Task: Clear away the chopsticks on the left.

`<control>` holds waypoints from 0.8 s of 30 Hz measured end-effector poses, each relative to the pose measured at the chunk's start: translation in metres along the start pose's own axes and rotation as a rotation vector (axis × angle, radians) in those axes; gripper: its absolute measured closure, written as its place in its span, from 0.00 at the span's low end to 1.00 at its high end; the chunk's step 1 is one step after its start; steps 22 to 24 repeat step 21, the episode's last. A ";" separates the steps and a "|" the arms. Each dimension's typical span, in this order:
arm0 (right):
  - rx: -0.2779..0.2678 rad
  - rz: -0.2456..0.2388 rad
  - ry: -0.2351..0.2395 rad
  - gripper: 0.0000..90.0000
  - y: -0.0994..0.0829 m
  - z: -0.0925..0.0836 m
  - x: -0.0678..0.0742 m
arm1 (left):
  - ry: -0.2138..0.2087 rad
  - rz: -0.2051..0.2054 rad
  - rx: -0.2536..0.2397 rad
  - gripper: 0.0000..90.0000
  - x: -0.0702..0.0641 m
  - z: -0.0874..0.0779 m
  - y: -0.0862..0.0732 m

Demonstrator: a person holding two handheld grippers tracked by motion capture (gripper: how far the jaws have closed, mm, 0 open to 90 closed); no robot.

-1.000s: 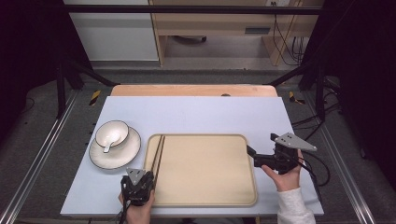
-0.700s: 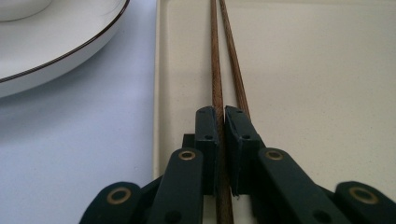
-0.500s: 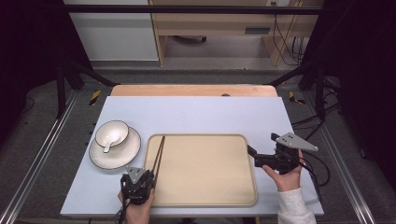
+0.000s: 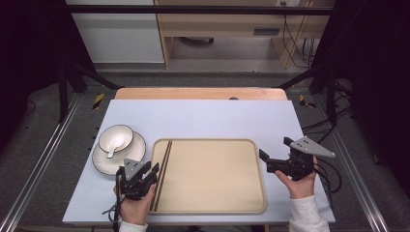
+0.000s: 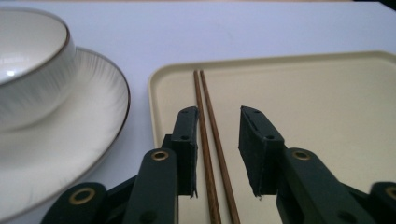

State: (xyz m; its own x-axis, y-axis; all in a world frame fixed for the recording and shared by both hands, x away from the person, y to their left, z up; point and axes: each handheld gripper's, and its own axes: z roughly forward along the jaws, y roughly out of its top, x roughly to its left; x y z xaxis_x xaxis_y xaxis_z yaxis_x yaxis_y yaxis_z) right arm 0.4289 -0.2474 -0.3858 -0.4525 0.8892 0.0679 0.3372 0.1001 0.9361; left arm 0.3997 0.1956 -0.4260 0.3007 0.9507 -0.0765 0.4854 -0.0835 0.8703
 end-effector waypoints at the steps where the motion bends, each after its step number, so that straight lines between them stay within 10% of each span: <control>1: -0.001 0.005 0.001 0.01 0.000 -0.001 0.000 | 0.001 0.014 -0.001 0.70 0.001 -0.002 0.004; 10: -0.019 0.009 -0.007 0.01 0.002 -0.006 -0.004 | -0.123 0.128 0.034 0.50 0.024 -0.014 0.020; 24: -0.003 0.018 -0.020 0.01 -0.001 -0.005 -0.009 | -0.200 0.114 0.027 0.33 0.051 -0.015 0.000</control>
